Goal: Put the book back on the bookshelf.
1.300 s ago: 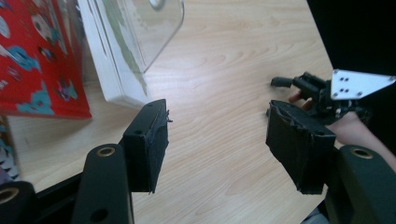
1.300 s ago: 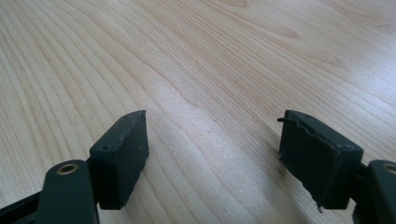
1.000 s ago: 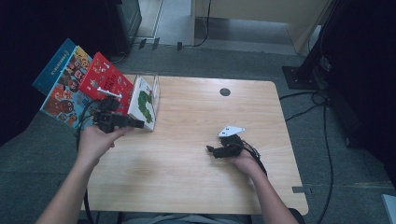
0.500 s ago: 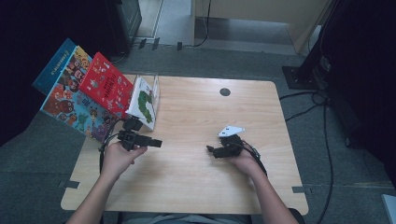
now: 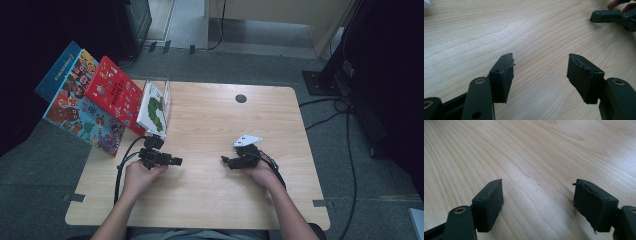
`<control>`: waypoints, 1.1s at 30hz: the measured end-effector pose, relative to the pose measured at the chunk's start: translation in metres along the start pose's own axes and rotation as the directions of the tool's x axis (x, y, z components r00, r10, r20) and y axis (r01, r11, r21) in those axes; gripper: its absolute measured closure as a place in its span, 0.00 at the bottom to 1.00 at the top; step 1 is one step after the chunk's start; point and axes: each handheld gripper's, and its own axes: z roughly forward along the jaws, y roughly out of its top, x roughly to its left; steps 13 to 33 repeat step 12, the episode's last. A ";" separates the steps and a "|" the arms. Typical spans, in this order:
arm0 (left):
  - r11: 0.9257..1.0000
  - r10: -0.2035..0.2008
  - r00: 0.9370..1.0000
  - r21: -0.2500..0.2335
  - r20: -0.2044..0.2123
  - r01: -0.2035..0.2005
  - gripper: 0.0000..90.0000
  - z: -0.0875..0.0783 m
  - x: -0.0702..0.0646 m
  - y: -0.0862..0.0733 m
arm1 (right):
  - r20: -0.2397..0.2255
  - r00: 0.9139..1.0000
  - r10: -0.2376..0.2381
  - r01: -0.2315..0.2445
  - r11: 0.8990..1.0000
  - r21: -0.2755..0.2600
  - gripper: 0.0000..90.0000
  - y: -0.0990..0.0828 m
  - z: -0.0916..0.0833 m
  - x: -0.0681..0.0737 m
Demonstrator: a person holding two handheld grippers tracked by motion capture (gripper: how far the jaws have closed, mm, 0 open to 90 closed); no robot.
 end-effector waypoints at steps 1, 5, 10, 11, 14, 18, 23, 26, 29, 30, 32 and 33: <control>1.000 0.004 1.000 0.000 -0.003 -0.004 0.43 0.001 0.001 0.000 | 0.000 1.000 -0.002 0.002 1.000 -0.001 0.26 0.000 0.000 0.000; 1.000 0.006 1.000 -0.010 -0.007 -0.006 0.43 0.005 0.003 -0.004 | 0.001 1.000 0.000 0.000 1.000 0.000 0.26 0.000 0.000 0.000; 1.000 0.011 1.000 -0.002 -0.015 -0.011 0.43 0.008 0.006 -0.008 | 0.003 1.000 0.001 -0.001 1.000 0.000 0.25 0.000 0.000 0.000; 1.000 0.012 1.000 -0.001 -0.019 -0.012 0.43 0.008 0.006 -0.008 | 0.003 1.000 0.001 -0.001 1.000 0.000 0.25 0.000 0.000 0.000; 1.000 0.011 1.000 -0.002 -0.021 -0.011 0.43 0.008 0.006 -0.008 | 0.003 1.000 0.001 -0.001 1.000 0.000 0.25 0.000 0.000 0.000; 1.000 0.011 1.000 -0.002 -0.021 -0.011 0.43 0.008 0.006 -0.008 | 0.003 1.000 0.001 -0.001 1.000 0.000 0.25 0.000 0.000 0.000; 1.000 0.011 1.000 -0.002 -0.021 -0.011 0.43 0.008 0.006 -0.008 | 0.003 1.000 0.001 -0.001 1.000 0.000 0.25 0.000 0.000 0.000; 1.000 0.011 1.000 -0.002 -0.021 -0.011 0.43 0.008 0.006 -0.008 | 0.003 1.000 0.001 -0.001 1.000 0.000 0.25 0.000 0.000 0.000; 1.000 0.011 1.000 -0.002 -0.021 -0.011 0.43 0.008 0.006 -0.008 | 0.003 1.000 0.001 -0.001 1.000 0.000 0.25 0.000 0.000 0.000; 1.000 0.011 1.000 -0.002 -0.021 -0.011 0.43 0.008 0.006 -0.008 | 0.003 1.000 0.001 -0.001 1.000 0.000 0.25 0.000 0.000 0.000; 1.000 0.011 1.000 -0.002 -0.021 -0.011 0.43 0.008 0.006 -0.008 | 0.003 1.000 0.001 -0.001 1.000 0.000 0.25 0.000 0.000 0.000; 1.000 0.011 1.000 -0.002 -0.021 -0.011 0.43 0.008 0.006 -0.008 | 0.003 1.000 0.001 -0.001 1.000 0.000 0.25 0.000 0.000 0.000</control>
